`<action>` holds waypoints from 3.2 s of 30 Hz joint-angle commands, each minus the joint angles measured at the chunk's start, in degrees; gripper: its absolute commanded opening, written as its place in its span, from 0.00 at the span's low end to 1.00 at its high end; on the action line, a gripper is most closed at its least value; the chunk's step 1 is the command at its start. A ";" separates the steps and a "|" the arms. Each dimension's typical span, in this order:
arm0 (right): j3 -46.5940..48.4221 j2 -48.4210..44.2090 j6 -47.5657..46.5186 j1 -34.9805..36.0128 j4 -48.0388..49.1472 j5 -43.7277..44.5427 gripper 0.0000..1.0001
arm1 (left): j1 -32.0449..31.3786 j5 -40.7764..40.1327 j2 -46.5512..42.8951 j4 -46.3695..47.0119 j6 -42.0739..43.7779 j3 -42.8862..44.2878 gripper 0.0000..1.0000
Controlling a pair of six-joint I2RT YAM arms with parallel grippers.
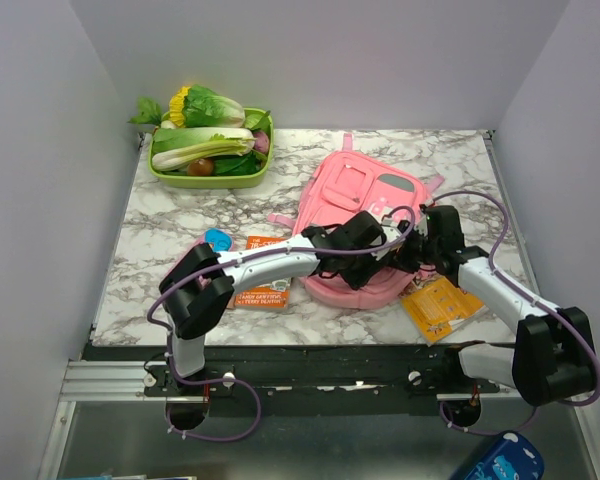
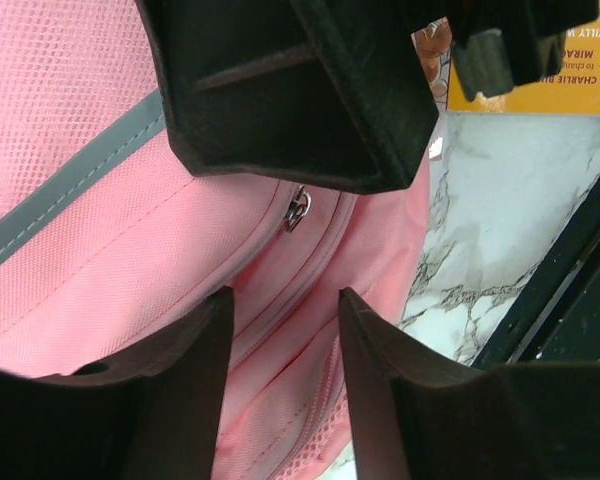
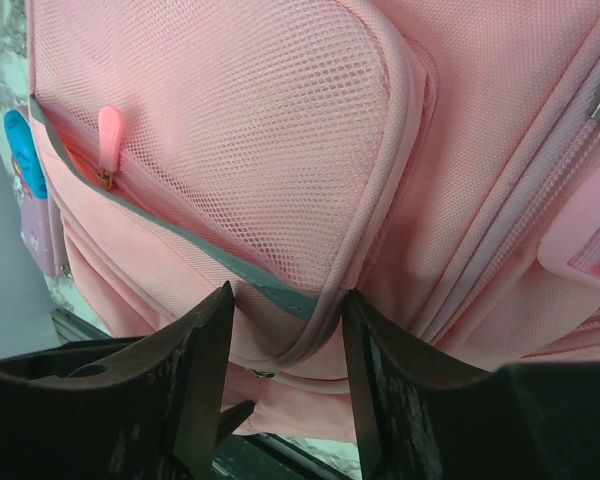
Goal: Pack the student bag
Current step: Unzip the student bag at the center of the board.
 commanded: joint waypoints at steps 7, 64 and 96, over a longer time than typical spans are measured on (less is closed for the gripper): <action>-2.23 1.26 2.07 -0.16 5.72 -5.51 0.53 | 0.25 0.61 3.67 -0.21 0.49 3.93 0.22; -2.50 -4.45 0.05 -2.44 3.35 1.61 0.04 | 21.42 -4.93 -10.56 -5.23 7.43 -6.79 0.00; 21.76 6.36 -13.75 -4.65 -8.86 1.70 0.69 | 33.98 4.73 -17.86 -7.86 8.84 -3.72 0.71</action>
